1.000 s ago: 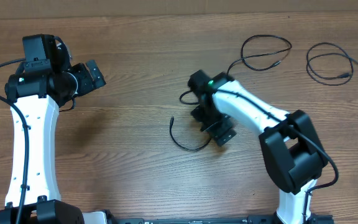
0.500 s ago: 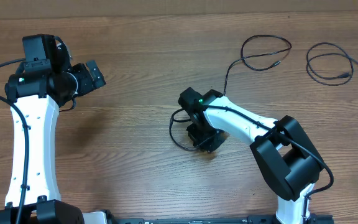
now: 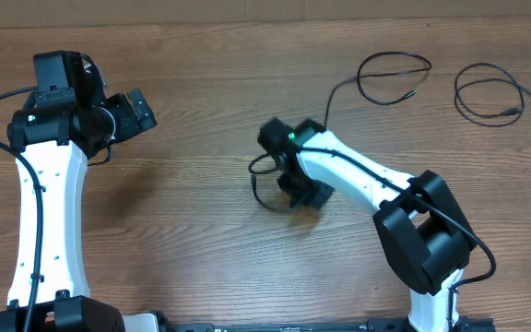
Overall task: Untangle cables
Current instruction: 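Drag the cable loop with the right gripper to the upper right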
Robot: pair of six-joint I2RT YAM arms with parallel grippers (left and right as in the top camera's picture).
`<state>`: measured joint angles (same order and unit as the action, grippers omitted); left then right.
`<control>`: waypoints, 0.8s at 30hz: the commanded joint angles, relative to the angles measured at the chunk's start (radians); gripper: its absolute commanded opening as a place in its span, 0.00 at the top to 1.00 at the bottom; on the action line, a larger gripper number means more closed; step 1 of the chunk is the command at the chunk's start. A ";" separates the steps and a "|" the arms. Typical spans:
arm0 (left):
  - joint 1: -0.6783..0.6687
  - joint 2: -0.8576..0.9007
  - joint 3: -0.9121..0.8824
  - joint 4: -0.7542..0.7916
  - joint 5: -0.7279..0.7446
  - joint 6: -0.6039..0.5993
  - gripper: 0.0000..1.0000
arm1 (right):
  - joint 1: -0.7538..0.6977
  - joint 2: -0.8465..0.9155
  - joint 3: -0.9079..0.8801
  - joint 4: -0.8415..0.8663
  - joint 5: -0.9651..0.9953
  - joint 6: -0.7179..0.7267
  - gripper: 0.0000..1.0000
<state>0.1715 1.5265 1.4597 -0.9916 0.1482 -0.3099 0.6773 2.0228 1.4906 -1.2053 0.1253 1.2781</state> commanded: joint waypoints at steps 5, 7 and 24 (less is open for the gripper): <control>-0.002 0.003 0.013 0.001 -0.002 0.019 0.00 | -0.004 -0.007 0.283 -0.019 0.372 -0.357 0.96; -0.002 0.003 0.013 0.001 -0.002 0.019 0.00 | -0.017 -0.007 0.330 -0.019 0.467 -0.375 0.96; -0.002 0.003 0.013 0.002 -0.002 0.019 0.00 | -0.456 -0.006 0.362 0.695 0.258 -0.914 0.96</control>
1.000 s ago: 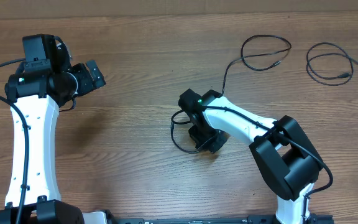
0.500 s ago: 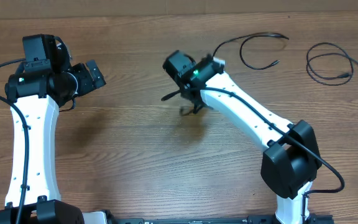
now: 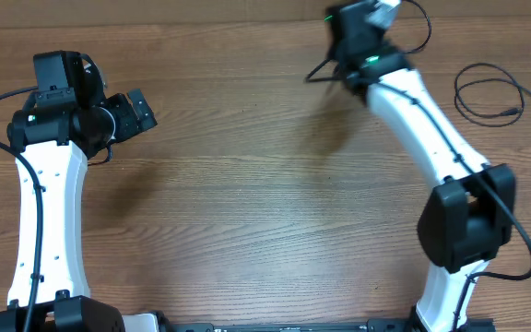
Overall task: Untangle cables
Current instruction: 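Drag the cable loop with the right gripper to the upper right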
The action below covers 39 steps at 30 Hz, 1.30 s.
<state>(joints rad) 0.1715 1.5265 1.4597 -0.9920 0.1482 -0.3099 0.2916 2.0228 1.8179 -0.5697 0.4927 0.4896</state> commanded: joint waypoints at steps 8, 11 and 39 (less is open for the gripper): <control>-0.002 0.003 0.013 0.002 -0.002 0.019 0.00 | -0.277 0.068 0.035 0.195 -0.335 -0.125 0.96; -0.002 0.003 0.013 0.002 -0.002 0.019 0.00 | -0.312 0.151 0.035 0.187 -0.386 -0.124 0.96; -0.002 0.003 0.013 0.002 -0.002 0.019 0.01 | -0.327 0.307 0.103 0.227 -0.404 -0.240 0.00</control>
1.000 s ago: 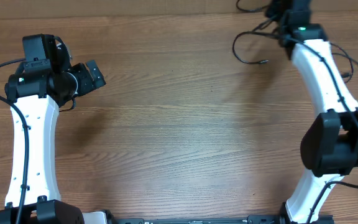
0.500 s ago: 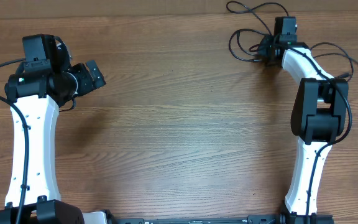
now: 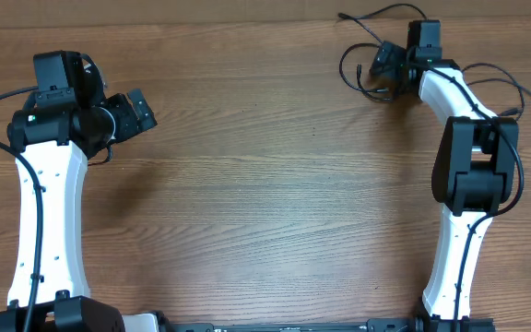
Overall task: Untangle cables
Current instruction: 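Drag the cable loop with the right gripper to the upper right, then lay the cable down at the upper right and open the right gripper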
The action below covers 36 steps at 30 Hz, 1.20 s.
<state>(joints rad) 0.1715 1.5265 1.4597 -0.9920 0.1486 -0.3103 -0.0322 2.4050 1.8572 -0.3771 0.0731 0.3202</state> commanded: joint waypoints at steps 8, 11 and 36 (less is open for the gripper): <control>-0.002 0.003 0.013 0.002 -0.003 0.019 0.01 | -0.021 -0.033 0.062 0.245 0.031 -0.087 0.00; -0.002 0.003 0.013 0.002 -0.002 0.019 0.01 | -0.037 -0.005 0.062 0.272 0.052 -0.087 0.00; -0.002 0.003 0.013 0.002 -0.002 0.019 0.00 | -0.070 0.156 0.062 0.424 -0.023 -0.082 0.78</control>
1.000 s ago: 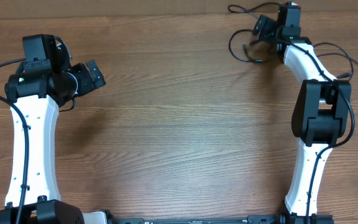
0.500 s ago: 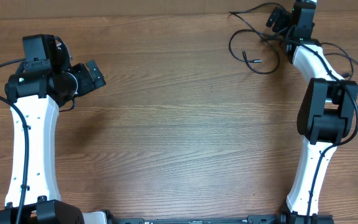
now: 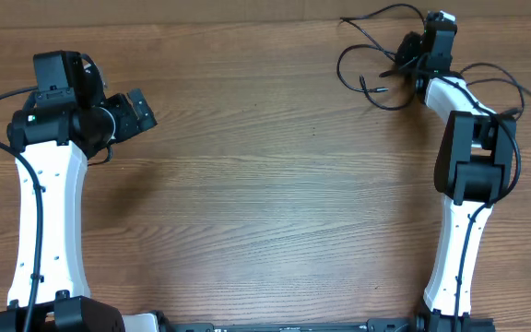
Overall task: Untangle cables
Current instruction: 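Lay the cable down at the upper right and open the right gripper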
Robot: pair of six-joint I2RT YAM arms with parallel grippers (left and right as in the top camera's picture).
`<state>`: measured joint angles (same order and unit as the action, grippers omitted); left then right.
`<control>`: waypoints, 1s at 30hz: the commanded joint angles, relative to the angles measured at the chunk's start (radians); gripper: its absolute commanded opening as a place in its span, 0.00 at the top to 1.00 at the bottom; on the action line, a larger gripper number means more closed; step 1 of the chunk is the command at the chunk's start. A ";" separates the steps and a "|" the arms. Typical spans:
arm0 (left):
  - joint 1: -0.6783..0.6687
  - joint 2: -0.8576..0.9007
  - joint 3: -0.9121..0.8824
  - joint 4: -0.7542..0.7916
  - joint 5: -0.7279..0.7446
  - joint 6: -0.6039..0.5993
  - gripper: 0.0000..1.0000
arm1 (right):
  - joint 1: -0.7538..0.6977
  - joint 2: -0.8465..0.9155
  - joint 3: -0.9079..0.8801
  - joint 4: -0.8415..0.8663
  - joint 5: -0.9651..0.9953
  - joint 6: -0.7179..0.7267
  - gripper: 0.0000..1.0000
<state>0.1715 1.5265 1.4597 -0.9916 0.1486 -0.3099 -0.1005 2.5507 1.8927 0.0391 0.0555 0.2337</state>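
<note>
A thin black cable (image 3: 341, 66) lies in loose loops at the far right of the wooden table, one end (image 3: 344, 18) near the back edge and a plug (image 3: 364, 89) pointing left. My right gripper (image 3: 407, 53) is at the loops' right side, and strands run into it, so it appears shut on this cable. A second black cable (image 3: 498, 112) lies coiled further right, partly under the right arm. My left gripper (image 3: 140, 109) hovers far off at the left, open and holding nothing.
The table's back edge (image 3: 247, 22) runs just behind the cables. A small dark item shows at the right frame edge. The right arm's white links (image 3: 468, 138) stretch along the right side.
My right gripper has shifted slightly right and toward the back edge. The cable's loops spread wider and one strand now arcs up to the gripper. The left arm is unmoved.
My right gripper was first at the table's middle, on one end of the cable trailing from the far-right coil. It was then at the back edge with that cable, then lower beside the coil at the far right. Now the whole cable lies gathered there.
</note>
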 commanded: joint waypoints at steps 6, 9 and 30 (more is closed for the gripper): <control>-0.002 0.003 0.013 0.001 -0.002 0.019 0.01 | -0.002 -0.011 0.027 -0.058 -0.006 0.063 0.96; -0.002 0.003 0.013 0.001 -0.002 0.019 0.01 | -0.002 -0.052 0.027 -0.130 -0.006 0.074 0.96; -0.002 0.003 0.013 0.001 -0.002 0.019 0.00 | -0.002 -0.353 0.027 -0.834 -0.005 0.106 0.96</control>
<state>0.1715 1.5265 1.4597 -0.9920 0.1486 -0.3099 -0.1024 2.2738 1.9026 -0.7753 0.0521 0.3309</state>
